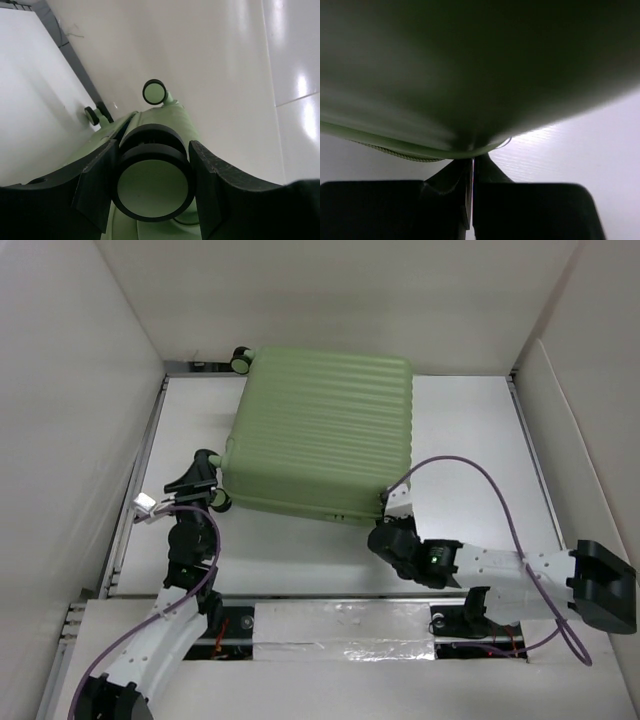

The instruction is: Pack the luggage

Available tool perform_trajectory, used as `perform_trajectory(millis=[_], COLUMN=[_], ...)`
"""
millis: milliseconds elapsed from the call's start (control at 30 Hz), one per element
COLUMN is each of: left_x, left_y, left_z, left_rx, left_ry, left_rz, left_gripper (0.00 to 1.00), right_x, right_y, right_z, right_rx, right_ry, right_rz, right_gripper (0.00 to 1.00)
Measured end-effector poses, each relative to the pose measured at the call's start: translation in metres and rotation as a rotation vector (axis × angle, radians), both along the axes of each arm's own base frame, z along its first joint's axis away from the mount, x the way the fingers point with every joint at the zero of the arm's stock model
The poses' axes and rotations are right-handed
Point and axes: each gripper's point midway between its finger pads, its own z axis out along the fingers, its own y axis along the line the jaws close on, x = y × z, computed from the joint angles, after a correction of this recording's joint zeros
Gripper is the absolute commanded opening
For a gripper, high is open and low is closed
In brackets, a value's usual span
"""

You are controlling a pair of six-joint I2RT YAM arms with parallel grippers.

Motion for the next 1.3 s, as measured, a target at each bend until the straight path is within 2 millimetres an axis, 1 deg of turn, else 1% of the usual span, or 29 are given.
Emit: perform_trajectory(millis=[67, 133, 233, 300, 333, 400, 500, 533, 633, 700, 733, 767, 833, 867, 900, 967, 1067, 1133, 1167, 1200, 1233, 1267, 1300], left_x=[0.002, 0.004, 0.004, 0.004, 0.005, 0.010, 0.022, 0.027, 0.033, 0.032, 0.029, 0.026, 0.021, 0.019, 0.018, 0.017, 0.019, 0.019, 0.019, 0.018, 0.017, 0.016, 0.015], left_y=[0.002, 0.003, 0.002, 0.000, -0.003, -0.016, -0.039, -0.046, -0.059, -0.064, -0.067, -0.071, -0.078, -0.079, -0.080, -0.082, -0.086, -0.088, -0.090, -0.091, -0.092, -0.092, -0.093], left_z=[-0.003, -0.006, -0.007, -0.006, -0.005, -0.001, -0.001, -0.005, -0.018, -0.030, -0.036, -0.040, -0.040, -0.042, -0.045, -0.047, -0.047, -0.047, -0.047, -0.046, -0.044, -0.044, -0.044], left_rx=[0.000, 0.001, 0.008, 0.018, 0.022, 0.030, 0.030, 0.030, 0.026, 0.037, 0.049, 0.057, 0.087, 0.102, 0.110, 0.119, 0.123, 0.125, 0.126, 0.130, 0.135, 0.141, 0.149], left_ry=[0.009, 0.019, 0.026, 0.032, 0.033, 0.030, 0.031, 0.042, 0.072, 0.108, 0.125, 0.136, 0.135, 0.140, 0.144, 0.145, 0.128, 0.121, 0.120, 0.118, 0.113, 0.115, 0.119], left_rz=[0.013, 0.020, 0.020, 0.010, -0.006, -0.061, -0.157, -0.183, -0.238, -0.264, -0.281, -0.299, -0.339, -0.350, -0.357, -0.369, -0.387, -0.400, -0.407, -0.414, -0.421, -0.427, -0.435], left_gripper=[0.00, 0.00, 0.00, 0.00, 0.00, 0.00, 0.00, 0.00, 0.00, 0.00, 0.00, 0.00, 0.00, 0.00, 0.00, 0.00, 0.00, 0.00, 0.00, 0.05, 0.27, 0.41, 0.52], right_x=[0.000, -0.001, 0.000, 0.004, 0.009, 0.021, 0.043, 0.055, 0.084, 0.092, 0.090, 0.080, 0.051, 0.037, 0.025, 0.007, -0.003, -0.004, -0.004, -0.001, 0.005, 0.012, 0.019], right_y=[-0.002, -0.004, -0.009, -0.018, -0.023, -0.038, -0.061, -0.071, -0.090, -0.097, -0.088, -0.073, -0.051, -0.043, -0.038, -0.025, -0.006, -0.005, -0.007, -0.012, -0.018, -0.026, -0.033], right_z=[0.002, 0.005, 0.012, 0.024, 0.032, 0.046, 0.063, 0.068, 0.079, 0.087, 0.096, 0.109, 0.135, 0.142, 0.146, 0.144, 0.121, 0.106, 0.103, 0.103, 0.104, 0.106, 0.108], right_rx=[-0.103, -0.143, -0.127, -0.055, 0.002, 0.110, 0.190, 0.205, 0.276, 0.334, 0.401, 0.458, 0.542, 0.572, 0.591, 0.613, 0.594, 0.562, 0.548, 0.537, 0.527, 0.520, 0.514], right_ry=[-0.004, 0.005, 0.041, 0.069, 0.074, 0.087, 0.093, 0.104, 0.098, 0.049, 0.007, -0.041, -0.141, -0.179, -0.203, -0.206, -0.101, -0.052, -0.048, -0.058, -0.076, -0.093, -0.111], right_rz=[0.003, 0.022, 0.072, 0.092, 0.091, 0.074, 0.012, -0.019, -0.064, -0.059, 0.002, 0.094, 0.259, 0.324, 0.373, 0.457, 0.502, 0.465, 0.445, 0.418, 0.386, 0.357, 0.332], right_gripper=[0.00, 0.00, 0.00, 0.00, 0.00, 0.00, 0.00, 0.00, 0.00, 0.00, 0.00, 0.00, 0.00, 0.00, 0.00, 0.00, 0.00, 0.00, 0.00, 0.00, 0.00, 0.00, 0.00])
